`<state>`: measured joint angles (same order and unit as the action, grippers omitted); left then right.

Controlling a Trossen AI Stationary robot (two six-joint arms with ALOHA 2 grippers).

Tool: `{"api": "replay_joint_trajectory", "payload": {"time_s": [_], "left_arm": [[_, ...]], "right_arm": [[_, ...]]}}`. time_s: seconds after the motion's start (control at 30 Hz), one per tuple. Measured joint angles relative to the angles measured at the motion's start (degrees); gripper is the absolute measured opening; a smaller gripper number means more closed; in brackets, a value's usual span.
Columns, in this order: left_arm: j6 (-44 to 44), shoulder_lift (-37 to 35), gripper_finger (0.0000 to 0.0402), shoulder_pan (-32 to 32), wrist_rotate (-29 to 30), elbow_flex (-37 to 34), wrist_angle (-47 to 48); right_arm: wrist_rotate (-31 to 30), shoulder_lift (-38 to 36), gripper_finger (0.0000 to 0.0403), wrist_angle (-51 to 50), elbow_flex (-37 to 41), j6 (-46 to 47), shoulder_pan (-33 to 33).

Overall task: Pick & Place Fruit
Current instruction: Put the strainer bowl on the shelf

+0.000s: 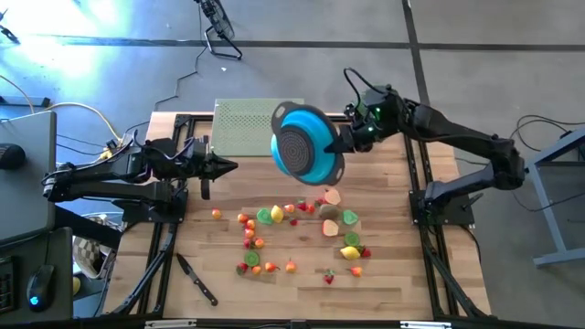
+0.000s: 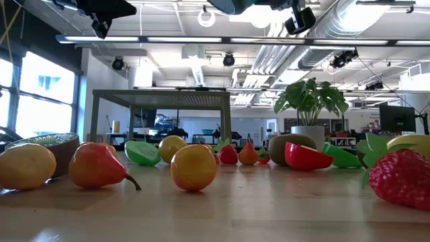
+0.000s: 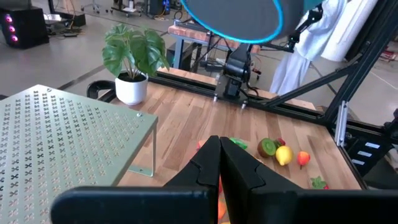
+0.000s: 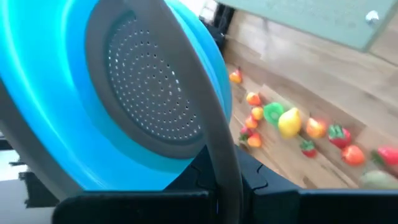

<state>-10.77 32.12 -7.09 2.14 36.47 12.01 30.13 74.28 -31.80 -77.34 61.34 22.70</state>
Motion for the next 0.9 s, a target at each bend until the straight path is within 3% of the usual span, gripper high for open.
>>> {"api": "replay_joint_trajectory", "payload": {"time_s": [0.3,0.53,0.7,0.9], "left_arm": [[2.0,0.0,0.0006,0.0,1.8,0.0,0.0],[2.2,0.0,0.0006,0.0,4.9,0.0,0.0],[2.2,0.0,0.0006,0.0,4.9,0.0,0.1],[3.0,0.0,0.0006,0.0,2.6,0.0,0.2]], "right_arm": [[0.1,3.9,0.0004,6.8,-0.2,3.4,3.0],[-2.6,7.6,0.0004,6.2,-0.1,-1.3,4.8],[-3.0,7.6,0.0004,0.8,-0.1,-3.1,4.9],[-1.1,7.6,0.0004,-12.5,-0.1,-4.6,4.5]]}}
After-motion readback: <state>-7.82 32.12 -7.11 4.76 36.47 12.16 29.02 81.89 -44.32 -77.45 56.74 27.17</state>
